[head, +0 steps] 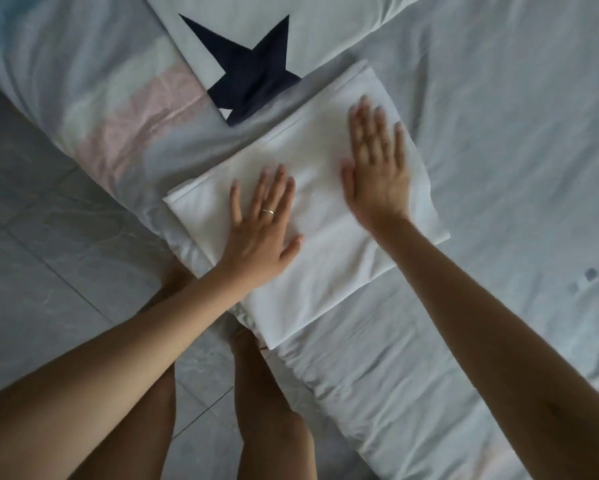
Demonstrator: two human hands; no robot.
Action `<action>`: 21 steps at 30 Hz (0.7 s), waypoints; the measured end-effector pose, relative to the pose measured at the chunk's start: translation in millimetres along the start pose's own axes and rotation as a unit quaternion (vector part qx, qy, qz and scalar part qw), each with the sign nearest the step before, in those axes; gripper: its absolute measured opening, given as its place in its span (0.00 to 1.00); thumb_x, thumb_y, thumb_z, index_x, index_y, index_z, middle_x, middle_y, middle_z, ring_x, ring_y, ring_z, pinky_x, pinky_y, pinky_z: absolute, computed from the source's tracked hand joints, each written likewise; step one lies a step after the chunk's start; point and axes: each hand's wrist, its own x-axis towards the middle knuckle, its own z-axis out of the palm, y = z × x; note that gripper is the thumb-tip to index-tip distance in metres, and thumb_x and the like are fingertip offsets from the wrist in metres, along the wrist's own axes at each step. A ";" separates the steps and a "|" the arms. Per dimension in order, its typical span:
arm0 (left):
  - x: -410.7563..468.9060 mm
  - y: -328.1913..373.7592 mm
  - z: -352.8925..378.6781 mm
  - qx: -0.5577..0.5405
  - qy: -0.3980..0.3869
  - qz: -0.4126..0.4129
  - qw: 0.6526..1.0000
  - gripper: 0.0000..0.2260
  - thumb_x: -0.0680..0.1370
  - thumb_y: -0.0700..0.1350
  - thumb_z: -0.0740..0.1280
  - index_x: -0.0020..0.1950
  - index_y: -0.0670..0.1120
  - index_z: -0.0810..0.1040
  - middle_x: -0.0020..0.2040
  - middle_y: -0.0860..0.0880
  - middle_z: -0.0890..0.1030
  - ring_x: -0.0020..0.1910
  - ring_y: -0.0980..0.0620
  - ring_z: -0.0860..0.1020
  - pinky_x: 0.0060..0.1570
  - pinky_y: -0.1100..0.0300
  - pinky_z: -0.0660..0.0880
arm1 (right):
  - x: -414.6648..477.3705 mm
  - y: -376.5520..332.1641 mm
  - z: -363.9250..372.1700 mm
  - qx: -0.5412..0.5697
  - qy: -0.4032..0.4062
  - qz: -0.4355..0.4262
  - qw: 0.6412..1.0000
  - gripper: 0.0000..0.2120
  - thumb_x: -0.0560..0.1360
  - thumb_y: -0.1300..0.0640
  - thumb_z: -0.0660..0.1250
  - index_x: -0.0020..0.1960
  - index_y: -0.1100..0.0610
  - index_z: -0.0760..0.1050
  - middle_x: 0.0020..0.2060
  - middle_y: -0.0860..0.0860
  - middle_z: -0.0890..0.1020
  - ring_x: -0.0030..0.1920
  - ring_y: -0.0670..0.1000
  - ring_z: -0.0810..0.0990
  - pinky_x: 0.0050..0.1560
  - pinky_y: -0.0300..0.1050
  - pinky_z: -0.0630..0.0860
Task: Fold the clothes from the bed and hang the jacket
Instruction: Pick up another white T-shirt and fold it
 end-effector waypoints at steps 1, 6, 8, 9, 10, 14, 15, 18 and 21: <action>-13.0 10.6 8.5 0.002 -0.005 0.047 0.999 0.36 0.74 0.59 0.60 0.76 0.40 0.59 0.77 0.40 0.56 0.76 0.42 0.53 0.71 0.37 0.43 | -29.4 -14.1 4.3 0.003 -0.016 -0.091 0.996 0.26 0.82 0.49 0.47 0.76 0.59 0.57 0.75 0.56 0.62 0.75 0.54 0.59 0.75 0.52 0.52; -83.2 9.4 37.7 0.116 -0.081 0.234 0.962 0.38 0.75 0.68 0.53 0.79 0.50 0.49 0.79 0.45 0.50 0.77 0.40 0.49 0.69 0.30 0.47 | -129.4 51.1 25.5 -0.055 -0.077 -0.088 0.992 0.26 0.81 0.44 0.48 0.78 0.48 0.50 0.75 0.51 0.61 0.74 0.57 0.61 0.73 0.57 0.58; -92.0 0.1 40.3 0.120 -0.089 0.257 0.955 0.37 0.75 0.70 0.51 0.79 0.53 0.48 0.79 0.45 0.49 0.77 0.39 0.50 0.68 0.30 0.51 | -149.7 92.1 22.2 -0.085 -0.093 0.065 0.990 0.28 0.81 0.40 0.47 0.78 0.47 0.49 0.76 0.52 0.57 0.74 0.63 0.58 0.72 0.63 0.54; -91.2 -5.7 41.8 0.121 -0.084 0.258 0.955 0.37 0.75 0.70 0.51 0.78 0.54 0.48 0.79 0.45 0.49 0.76 0.38 0.50 0.67 0.30 0.52 | -148.3 105.6 19.2 -0.081 -0.111 0.144 0.980 0.30 0.80 0.38 0.46 0.78 0.48 0.48 0.77 0.51 0.55 0.75 0.64 0.56 0.71 0.65 0.51; -91.0 -7.9 41.6 0.123 -0.087 0.256 0.955 0.36 0.75 0.69 0.52 0.78 0.54 0.48 0.79 0.45 0.50 0.76 0.38 0.50 0.67 0.29 0.52 | -148.0 114.1 15.5 -0.068 -0.126 0.224 0.964 0.31 0.79 0.36 0.44 0.78 0.48 0.48 0.77 0.50 0.52 0.75 0.64 0.53 0.71 0.66 0.48; -89.6 -3.2 28.9 0.093 -0.100 0.290 0.947 0.34 0.74 0.64 0.55 0.78 0.56 0.51 0.78 0.44 0.51 0.76 0.38 0.50 0.67 0.29 0.51 | -143.5 98.5 -0.1 0.067 -0.076 0.418 0.903 0.33 0.78 0.40 0.40 0.79 0.54 0.47 0.78 0.51 0.49 0.77 0.60 0.48 0.75 0.60 0.45; -85.7 -6.1 22.6 0.090 -0.103 0.287 0.948 0.32 0.75 0.62 0.53 0.78 0.56 0.52 0.78 0.44 0.51 0.76 0.38 0.50 0.68 0.30 0.49 | -145.2 81.8 -2.5 0.090 -0.033 0.413 0.906 0.33 0.78 0.41 0.40 0.78 0.57 0.48 0.78 0.53 0.51 0.77 0.59 0.49 0.75 0.57 0.45; -63.2 -26.3 3.8 0.061 -0.077 0.167 0.981 0.30 0.76 0.58 0.53 0.78 0.53 0.53 0.78 0.42 0.50 0.76 0.36 0.49 0.69 0.35 0.44 | -154.0 17.0 -3.8 0.143 0.023 0.297 0.944 0.28 0.81 0.48 0.46 0.77 0.61 0.54 0.76 0.58 0.56 0.76 0.56 0.55 0.76 0.52 0.51; -40.4 -64.0 -16.4 -0.015 -0.051 0.010 0.999 0.29 0.79 0.52 0.55 0.78 0.49 0.51 0.78 0.40 0.46 0.76 0.35 0.47 0.71 0.38 0.48 | -182.3 -31.2 10.0 0.141 -0.037 0.177 0.973 0.25 0.82 0.49 0.48 0.77 0.55 0.54 0.76 0.55 0.57 0.76 0.54 0.55 0.75 0.50 0.52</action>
